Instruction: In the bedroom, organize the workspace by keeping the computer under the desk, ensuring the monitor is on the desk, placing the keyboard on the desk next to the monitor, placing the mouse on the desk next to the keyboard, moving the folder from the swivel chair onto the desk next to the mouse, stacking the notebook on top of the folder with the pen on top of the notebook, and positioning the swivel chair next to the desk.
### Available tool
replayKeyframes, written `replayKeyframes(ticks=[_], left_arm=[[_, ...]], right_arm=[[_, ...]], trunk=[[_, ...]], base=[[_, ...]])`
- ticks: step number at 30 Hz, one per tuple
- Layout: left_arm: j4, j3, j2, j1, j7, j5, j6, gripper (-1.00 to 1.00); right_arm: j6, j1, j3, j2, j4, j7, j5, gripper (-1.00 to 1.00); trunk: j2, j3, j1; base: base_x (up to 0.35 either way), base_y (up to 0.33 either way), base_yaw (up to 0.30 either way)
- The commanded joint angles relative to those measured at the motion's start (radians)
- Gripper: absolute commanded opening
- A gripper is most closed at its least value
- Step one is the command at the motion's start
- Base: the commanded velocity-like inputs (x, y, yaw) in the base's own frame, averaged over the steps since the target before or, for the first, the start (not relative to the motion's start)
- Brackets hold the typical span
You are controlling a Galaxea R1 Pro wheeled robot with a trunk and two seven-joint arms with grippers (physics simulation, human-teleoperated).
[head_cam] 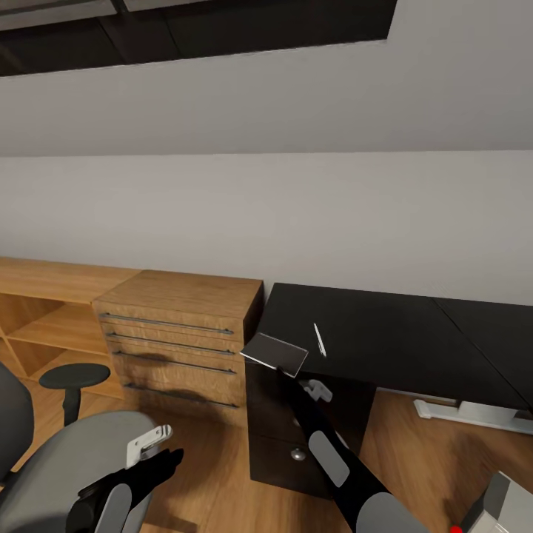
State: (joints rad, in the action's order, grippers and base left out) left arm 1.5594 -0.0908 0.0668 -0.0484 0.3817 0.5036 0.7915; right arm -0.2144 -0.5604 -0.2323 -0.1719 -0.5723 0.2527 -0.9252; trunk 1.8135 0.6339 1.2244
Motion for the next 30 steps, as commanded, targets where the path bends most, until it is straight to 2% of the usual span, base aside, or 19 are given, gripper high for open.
replayKeyframes(ticks=[1, 12, 30], left_arm=[[0.001, -0.001, 0.001, -0.001, 0.008, 0.011, 0.002, 1.00], [0.000, -0.001, 0.001, -0.001, 0.007, 0.012, 0.001, 1.00], [0.000, -0.001, 0.001, -0.001, 0.006, 0.012, 0.002, 1.00]], right_arm=[[-0.012, -0.001, -0.005, 0.000, 0.002, 0.003, -0.011, 1.00], [-0.019, -0.001, -0.004, -0.001, 0.002, -0.005, -0.014, 1.00], [-0.018, -0.001, -0.005, -0.001, 0.002, -0.006, -0.014, 1.00]], trunk=[[0.001, 0.001, 0.000], [0.001, 0.001, 0.000], [0.001, 0.001, 0.000]], base=[[0.000, 0.000, 0.000], [0.080, 0.000, 0.000], [0.004, 0.000, 0.000]])
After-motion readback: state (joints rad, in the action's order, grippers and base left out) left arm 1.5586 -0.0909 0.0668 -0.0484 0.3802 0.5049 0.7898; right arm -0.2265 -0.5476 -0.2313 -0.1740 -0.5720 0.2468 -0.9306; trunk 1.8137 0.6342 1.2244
